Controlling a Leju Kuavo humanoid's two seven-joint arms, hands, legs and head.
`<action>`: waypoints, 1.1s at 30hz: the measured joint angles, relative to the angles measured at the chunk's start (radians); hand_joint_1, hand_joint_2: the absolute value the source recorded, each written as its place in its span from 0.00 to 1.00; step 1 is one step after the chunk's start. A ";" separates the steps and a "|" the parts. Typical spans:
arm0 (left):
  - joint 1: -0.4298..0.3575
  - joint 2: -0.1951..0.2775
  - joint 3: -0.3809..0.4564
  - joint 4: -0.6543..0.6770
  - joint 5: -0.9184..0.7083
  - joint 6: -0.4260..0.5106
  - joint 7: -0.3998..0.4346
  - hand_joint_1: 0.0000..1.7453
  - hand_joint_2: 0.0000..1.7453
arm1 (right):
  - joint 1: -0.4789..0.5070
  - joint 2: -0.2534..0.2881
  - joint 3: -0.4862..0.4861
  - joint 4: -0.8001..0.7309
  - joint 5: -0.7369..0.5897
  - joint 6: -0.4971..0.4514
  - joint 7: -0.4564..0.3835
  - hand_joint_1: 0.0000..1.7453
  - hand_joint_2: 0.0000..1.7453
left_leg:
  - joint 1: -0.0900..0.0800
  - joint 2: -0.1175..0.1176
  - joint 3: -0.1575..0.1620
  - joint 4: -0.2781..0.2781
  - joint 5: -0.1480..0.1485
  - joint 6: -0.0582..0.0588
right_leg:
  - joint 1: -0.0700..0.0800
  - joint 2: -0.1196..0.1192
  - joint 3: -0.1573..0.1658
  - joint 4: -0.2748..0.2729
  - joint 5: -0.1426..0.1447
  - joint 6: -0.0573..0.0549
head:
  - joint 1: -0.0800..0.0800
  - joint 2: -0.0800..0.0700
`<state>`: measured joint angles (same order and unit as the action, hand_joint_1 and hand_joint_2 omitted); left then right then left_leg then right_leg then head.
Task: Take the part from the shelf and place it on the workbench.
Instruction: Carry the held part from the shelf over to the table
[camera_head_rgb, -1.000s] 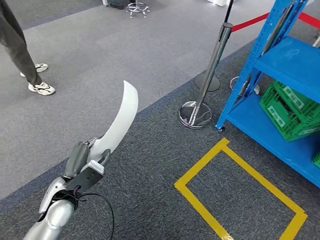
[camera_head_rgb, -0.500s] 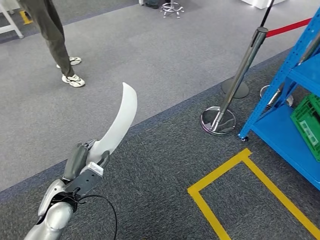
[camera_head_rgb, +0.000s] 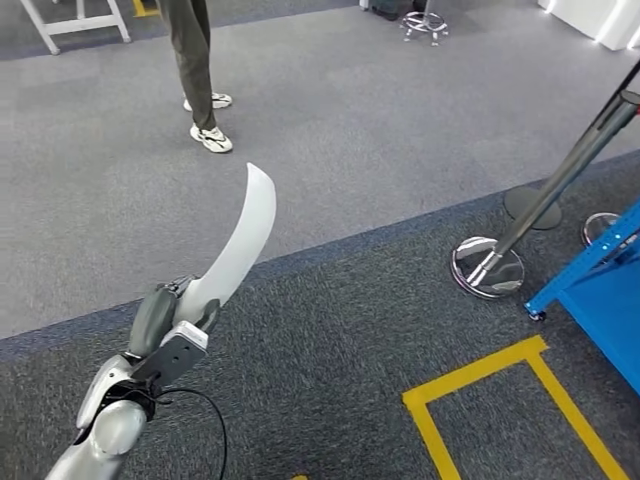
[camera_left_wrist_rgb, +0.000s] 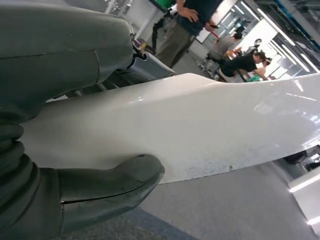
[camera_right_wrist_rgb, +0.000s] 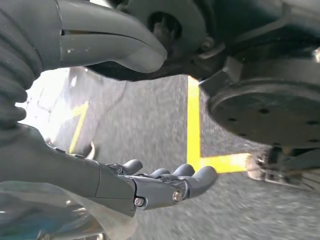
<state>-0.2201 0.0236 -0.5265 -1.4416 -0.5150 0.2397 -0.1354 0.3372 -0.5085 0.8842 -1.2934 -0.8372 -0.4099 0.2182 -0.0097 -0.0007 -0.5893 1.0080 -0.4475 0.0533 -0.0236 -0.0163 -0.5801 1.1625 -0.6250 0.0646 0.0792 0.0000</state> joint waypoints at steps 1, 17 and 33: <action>0.001 -0.001 0.000 0.000 0.000 0.000 0.000 1.00 1.00 | 0.001 0.000 0.000 0.000 0.000 0.000 0.000 0.00 1.00 | -0.001 -0.011 0.000 0.000 -0.001 0.001 | 0.001 0.011 -0.040 0.070 -0.024 0.000 | 0.002 0.000; 0.612 -0.143 0.496 -0.472 0.396 0.212 -0.489 1.00 1.00 | -0.008 -0.085 0.261 -0.159 0.458 -0.283 0.061 0.00 1.00 | 0.004 -0.021 -0.138 0.287 -0.161 -0.059 | 0.000 0.014 0.058 -0.159 0.101 -0.050 | -0.013 0.000; 0.733 -0.266 0.762 -0.663 0.371 0.017 -0.467 1.00 1.00 | -0.155 -0.083 0.323 -0.052 0.093 -0.170 -0.151 0.00 1.00 | 0.007 -0.009 0.041 0.003 -0.039 -0.004 | 0.000 0.016 -0.039 0.107 -0.041 0.001 | 0.004 0.000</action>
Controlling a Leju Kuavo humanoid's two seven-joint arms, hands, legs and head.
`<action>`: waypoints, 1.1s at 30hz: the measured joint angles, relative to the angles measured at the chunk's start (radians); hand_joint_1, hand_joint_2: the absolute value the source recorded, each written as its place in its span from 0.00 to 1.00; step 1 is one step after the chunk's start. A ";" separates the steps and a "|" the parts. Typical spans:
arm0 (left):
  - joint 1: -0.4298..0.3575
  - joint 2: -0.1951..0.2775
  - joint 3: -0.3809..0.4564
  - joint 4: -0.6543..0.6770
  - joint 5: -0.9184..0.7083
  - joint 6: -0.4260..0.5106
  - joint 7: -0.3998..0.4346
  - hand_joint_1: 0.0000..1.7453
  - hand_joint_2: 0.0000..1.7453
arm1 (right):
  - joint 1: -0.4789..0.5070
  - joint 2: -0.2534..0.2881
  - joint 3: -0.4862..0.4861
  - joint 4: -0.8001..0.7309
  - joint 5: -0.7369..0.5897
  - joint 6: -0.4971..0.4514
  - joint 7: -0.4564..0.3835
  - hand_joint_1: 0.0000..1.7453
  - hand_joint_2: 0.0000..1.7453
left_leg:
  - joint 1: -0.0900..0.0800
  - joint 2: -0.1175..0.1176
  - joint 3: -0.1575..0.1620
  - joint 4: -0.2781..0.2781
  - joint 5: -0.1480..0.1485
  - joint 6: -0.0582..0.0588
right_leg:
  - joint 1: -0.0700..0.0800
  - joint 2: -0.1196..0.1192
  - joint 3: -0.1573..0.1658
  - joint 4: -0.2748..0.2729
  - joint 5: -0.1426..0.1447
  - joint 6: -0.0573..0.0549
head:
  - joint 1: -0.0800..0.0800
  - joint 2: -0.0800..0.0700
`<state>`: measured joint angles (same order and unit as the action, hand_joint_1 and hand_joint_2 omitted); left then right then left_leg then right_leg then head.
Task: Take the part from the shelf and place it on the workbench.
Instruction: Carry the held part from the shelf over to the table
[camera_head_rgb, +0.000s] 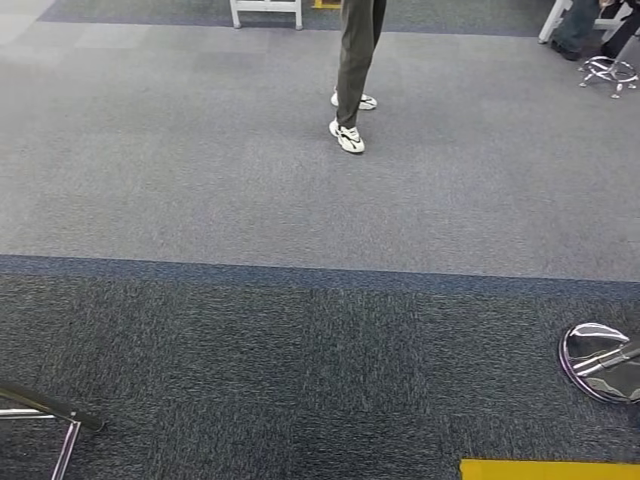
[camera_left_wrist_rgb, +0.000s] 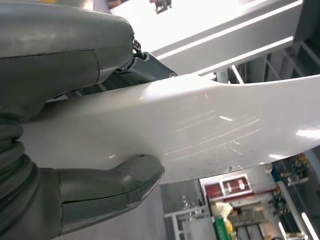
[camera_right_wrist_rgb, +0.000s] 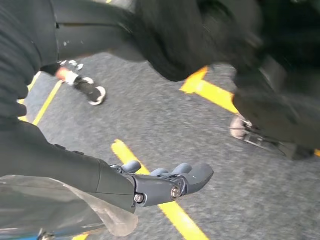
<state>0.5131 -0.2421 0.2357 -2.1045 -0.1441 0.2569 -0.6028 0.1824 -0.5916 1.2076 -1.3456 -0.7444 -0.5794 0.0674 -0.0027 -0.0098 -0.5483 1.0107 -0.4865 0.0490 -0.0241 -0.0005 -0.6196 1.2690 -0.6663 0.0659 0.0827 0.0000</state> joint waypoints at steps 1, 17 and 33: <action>-0.004 0.011 -0.009 0.001 0.012 0.015 0.001 1.00 1.00 | -0.016 0.015 -0.004 0.045 -0.033 0.025 -0.036 0.00 1.00 | -0.001 -0.008 0.004 0.000 -0.002 0.001 | 0.000 0.000 -0.011 -0.004 0.026 -0.001 | 0.000 0.000; -0.020 0.074 -0.065 -0.002 0.046 0.036 -0.013 1.00 1.00 | -0.045 0.195 -0.426 0.223 0.194 0.159 -0.317 0.00 1.00 | -0.002 -0.038 0.017 0.000 -0.017 -0.021 | 0.011 0.019 0.082 -0.263 0.159 -0.029 | -0.004 0.000; -0.032 0.097 -0.087 -0.026 0.083 0.081 -0.044 1.00 1.00 | -0.009 0.380 -0.864 0.288 0.542 0.423 -0.287 0.00 1.00 | -0.004 -0.038 0.016 0.000 -0.017 -0.025 | 0.009 0.018 0.084 -0.264 0.160 -0.031 | -0.003 0.000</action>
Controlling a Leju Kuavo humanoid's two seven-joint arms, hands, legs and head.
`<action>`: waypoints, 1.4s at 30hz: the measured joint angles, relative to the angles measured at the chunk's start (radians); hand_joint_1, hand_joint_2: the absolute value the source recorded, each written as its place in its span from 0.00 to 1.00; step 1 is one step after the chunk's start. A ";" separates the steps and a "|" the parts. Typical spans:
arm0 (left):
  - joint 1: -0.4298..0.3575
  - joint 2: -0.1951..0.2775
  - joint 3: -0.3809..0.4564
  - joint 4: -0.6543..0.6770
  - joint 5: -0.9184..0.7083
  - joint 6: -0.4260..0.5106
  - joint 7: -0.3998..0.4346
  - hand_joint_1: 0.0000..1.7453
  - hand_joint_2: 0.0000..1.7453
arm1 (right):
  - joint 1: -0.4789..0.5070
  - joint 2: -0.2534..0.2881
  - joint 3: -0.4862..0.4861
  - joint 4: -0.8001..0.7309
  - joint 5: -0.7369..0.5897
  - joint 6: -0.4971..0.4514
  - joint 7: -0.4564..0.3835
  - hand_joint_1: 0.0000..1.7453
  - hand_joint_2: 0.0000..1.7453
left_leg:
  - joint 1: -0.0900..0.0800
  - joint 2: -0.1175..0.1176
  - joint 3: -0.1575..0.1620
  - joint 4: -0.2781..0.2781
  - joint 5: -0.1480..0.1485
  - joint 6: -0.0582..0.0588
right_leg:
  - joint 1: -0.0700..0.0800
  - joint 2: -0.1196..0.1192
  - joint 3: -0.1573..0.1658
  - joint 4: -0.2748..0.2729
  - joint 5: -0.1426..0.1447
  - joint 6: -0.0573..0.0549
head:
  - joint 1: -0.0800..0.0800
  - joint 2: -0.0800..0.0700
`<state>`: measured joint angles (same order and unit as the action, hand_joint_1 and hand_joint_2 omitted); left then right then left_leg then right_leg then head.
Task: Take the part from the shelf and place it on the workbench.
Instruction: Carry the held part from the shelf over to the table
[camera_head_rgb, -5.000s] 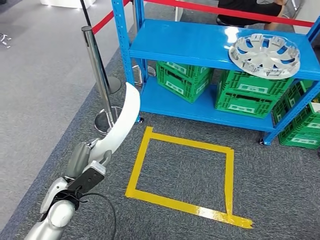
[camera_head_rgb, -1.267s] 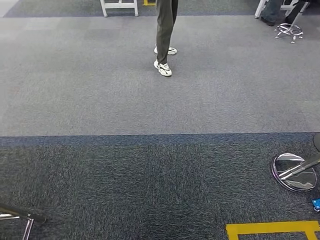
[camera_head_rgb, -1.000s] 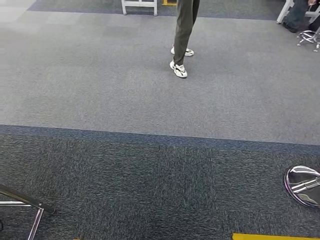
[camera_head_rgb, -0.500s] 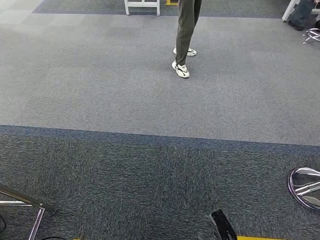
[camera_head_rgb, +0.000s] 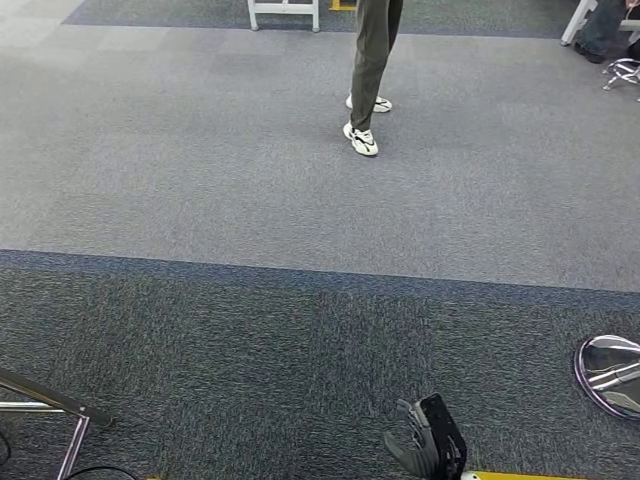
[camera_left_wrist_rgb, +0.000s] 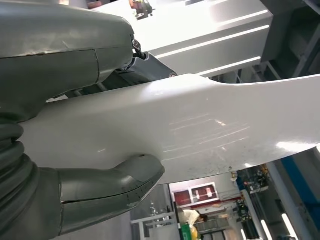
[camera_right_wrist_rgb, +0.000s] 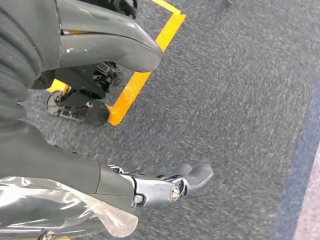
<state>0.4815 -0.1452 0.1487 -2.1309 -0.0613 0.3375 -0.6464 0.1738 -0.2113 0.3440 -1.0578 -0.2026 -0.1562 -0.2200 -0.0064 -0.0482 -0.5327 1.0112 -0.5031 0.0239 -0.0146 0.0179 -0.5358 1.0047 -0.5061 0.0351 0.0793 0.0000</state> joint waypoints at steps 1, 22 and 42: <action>0.000 0.003 -0.003 -0.003 0.001 0.005 -0.001 1.00 1.00 | 0.003 0.010 -0.019 0.012 0.002 0.015 -0.004 0.00 1.00 | 0.000 0.000 0.000 0.000 0.000 0.000 | 0.000 0.000 0.000 0.000 0.000 0.000 | 0.000 0.000; -0.006 0.035 -0.039 -0.043 0.021 0.074 -0.006 1.00 1.00 | -0.005 0.102 -0.155 0.224 0.119 0.102 0.004 0.00 1.00 | 0.027 -0.060 -0.009 0.018 -0.016 -0.036 | -0.023 0.009 0.004 0.004 -0.002 -0.005 | 0.006 0.000; -0.019 0.057 -0.068 -0.086 0.002 0.156 -0.007 1.00 1.00 | 0.030 0.119 -0.166 0.194 0.139 0.116 0.106 0.00 1.00 | 0.002 0.022 -0.024 0.007 0.014 0.020 | -0.004 -0.020 -0.118 0.291 -0.156 0.019 | 0.012 0.000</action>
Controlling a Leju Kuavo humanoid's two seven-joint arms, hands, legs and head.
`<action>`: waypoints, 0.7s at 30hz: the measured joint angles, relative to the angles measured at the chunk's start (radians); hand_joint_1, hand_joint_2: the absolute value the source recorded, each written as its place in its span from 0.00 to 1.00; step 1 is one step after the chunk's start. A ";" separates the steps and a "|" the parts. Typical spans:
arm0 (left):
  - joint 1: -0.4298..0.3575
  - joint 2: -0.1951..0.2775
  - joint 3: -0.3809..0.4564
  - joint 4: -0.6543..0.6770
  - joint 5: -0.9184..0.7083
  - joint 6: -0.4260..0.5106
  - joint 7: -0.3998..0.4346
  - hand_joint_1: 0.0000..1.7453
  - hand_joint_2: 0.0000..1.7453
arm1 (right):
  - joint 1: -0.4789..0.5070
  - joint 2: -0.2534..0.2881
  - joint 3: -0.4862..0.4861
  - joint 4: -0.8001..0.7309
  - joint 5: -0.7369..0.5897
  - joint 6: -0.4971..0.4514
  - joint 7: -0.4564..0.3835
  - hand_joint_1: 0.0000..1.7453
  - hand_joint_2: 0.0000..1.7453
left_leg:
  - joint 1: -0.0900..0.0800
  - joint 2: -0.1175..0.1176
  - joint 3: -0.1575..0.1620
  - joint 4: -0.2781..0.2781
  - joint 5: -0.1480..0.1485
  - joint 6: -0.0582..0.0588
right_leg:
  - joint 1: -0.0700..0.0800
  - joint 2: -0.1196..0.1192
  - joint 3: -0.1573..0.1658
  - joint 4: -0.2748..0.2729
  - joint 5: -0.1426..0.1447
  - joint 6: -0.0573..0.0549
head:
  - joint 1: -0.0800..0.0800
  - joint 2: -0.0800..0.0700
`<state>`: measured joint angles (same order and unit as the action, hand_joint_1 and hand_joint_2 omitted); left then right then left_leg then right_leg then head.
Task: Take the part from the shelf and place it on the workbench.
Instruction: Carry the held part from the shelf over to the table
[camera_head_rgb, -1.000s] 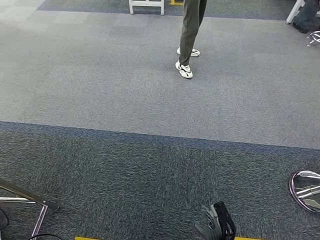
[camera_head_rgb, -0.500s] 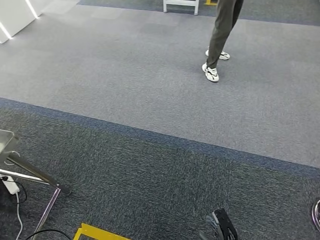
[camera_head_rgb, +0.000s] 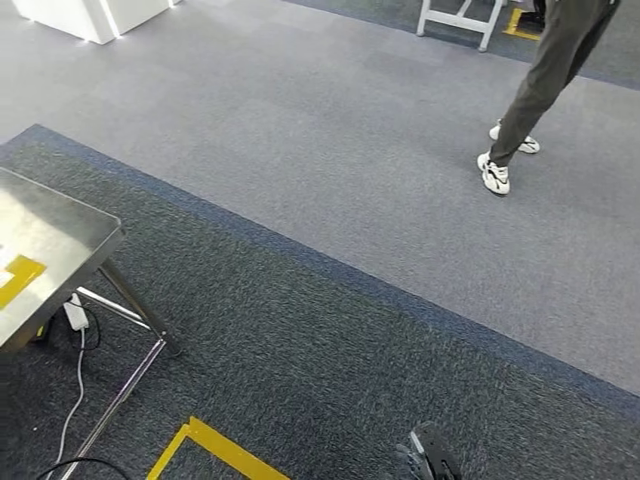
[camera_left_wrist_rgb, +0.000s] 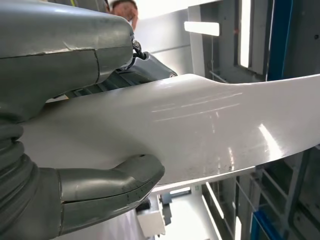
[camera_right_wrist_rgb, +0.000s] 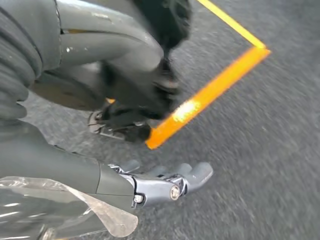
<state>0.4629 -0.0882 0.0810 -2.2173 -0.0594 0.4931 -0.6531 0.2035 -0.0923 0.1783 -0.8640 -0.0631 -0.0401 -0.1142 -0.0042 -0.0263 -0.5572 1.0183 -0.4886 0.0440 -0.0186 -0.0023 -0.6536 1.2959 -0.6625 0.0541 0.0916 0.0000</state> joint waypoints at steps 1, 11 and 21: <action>0.001 0.001 -0.003 -0.001 -0.002 0.006 0.000 1.00 1.00 | 0.008 0.000 0.001 -0.011 0.000 -0.001 0.007 0.00 1.00 | -0.002 -0.017 0.002 0.000 -0.001 0.001 | 0.002 0.002 -0.012 0.003 0.019 -0.004 | 0.000 0.000; -0.001 0.012 -0.012 -0.018 -0.007 0.046 0.000 1.00 1.00 | 0.031 -0.006 0.012 -0.094 -0.003 -0.017 0.055 0.00 1.00 | -0.003 -0.059 -0.016 0.040 -0.033 -0.034 | 0.005 0.034 0.113 -0.301 0.169 -0.046 | -0.006 0.000; -0.005 0.014 -0.013 -0.021 -0.010 0.045 0.000 1.00 1.00 | 0.054 -0.015 0.041 -0.133 -0.001 -0.030 0.085 0.00 1.00 | 0.017 0.090 -0.010 0.023 0.001 -0.061 | 0.005 -0.095 0.143 -0.304 0.138 -0.026 | -0.013 0.000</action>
<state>0.4580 -0.0737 0.0685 -2.2385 -0.0698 0.5380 -0.6531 0.2578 -0.1074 0.2197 -0.9968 -0.0646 -0.0703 -0.0293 0.0133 0.0634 -0.5674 1.0411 -0.4872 -0.0174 -0.0135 -0.0971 -0.5108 0.9922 -0.5248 0.0277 0.0789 0.0000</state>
